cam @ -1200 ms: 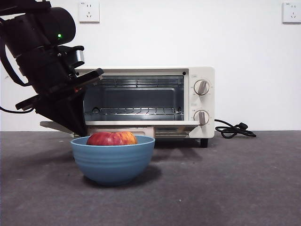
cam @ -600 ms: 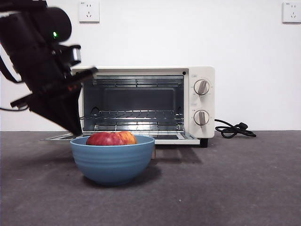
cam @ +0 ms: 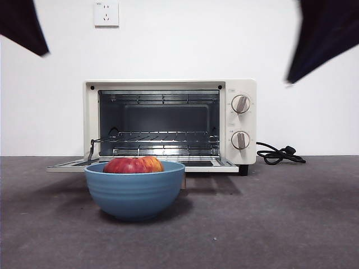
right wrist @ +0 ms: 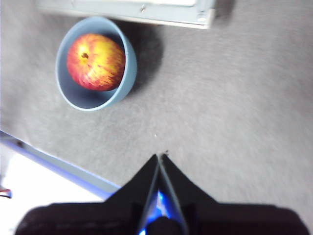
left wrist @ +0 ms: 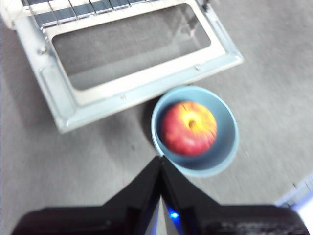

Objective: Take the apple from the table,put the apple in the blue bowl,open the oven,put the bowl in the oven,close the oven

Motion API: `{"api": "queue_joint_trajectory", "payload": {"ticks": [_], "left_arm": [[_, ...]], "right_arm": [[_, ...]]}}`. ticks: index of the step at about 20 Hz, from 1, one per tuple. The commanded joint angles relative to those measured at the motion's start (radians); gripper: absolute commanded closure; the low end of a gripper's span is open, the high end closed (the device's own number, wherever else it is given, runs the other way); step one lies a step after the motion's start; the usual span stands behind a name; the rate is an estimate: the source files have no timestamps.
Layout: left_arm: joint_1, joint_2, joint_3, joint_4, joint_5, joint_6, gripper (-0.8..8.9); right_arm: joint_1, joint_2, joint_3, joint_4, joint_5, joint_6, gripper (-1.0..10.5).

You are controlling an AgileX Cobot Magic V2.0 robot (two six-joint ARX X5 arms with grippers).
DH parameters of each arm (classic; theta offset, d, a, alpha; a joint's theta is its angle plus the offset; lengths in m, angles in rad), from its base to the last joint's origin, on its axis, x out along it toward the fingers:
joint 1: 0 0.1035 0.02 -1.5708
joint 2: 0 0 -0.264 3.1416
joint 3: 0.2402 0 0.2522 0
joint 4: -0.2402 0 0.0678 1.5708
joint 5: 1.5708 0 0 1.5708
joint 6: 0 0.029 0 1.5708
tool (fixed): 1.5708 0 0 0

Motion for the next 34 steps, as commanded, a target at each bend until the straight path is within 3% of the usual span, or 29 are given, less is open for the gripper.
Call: {"api": "queue_joint_trajectory", "payload": {"ticks": [1, 4, 6, 10, 19, 24, 27, 34], "left_arm": [[-0.004, -0.071, -0.007, -0.063, -0.001, 0.014, 8.2], [-0.004, -0.157, -0.007, -0.133, -0.001, 0.013, 8.2], [-0.004, -0.209, -0.007, -0.176, -0.001, 0.01, 8.2], [-0.004, -0.295, -0.007, -0.27, -0.002, 0.01, 8.2], [-0.004, -0.395, -0.007, -0.359, -0.004, 0.005, 8.2], [-0.004, -0.395, -0.007, -0.369, -0.005, 0.005, 8.2], [-0.003, -0.395, -0.007, -0.371, -0.005, 0.006, 8.2], [-0.003, -0.395, -0.007, -0.372, -0.027, 0.006, 8.2]], "right_arm": [[0.075, 0.143, 0.101, 0.01, 0.032, 0.021, 9.0], [0.13, 0.312, 0.235, 0.009, 0.031, 0.032, 7.2], [0.158, 0.415, 0.319, 0.002, 0.035, 0.034, 7.2], [0.189, 0.569, 0.43, -0.027, 0.121, 0.054, 7.2], [0.189, 0.743, 0.454, 0.0, 0.127, 0.062, 7.2], [0.19, 0.788, 0.454, 0.016, 0.192, 0.065, 7.6], [0.196, 0.788, 0.454, 0.055, 0.195, 0.066, 9.6], [0.202, 0.756, 0.476, 0.069, 0.207, 0.103, 9.6]]}}
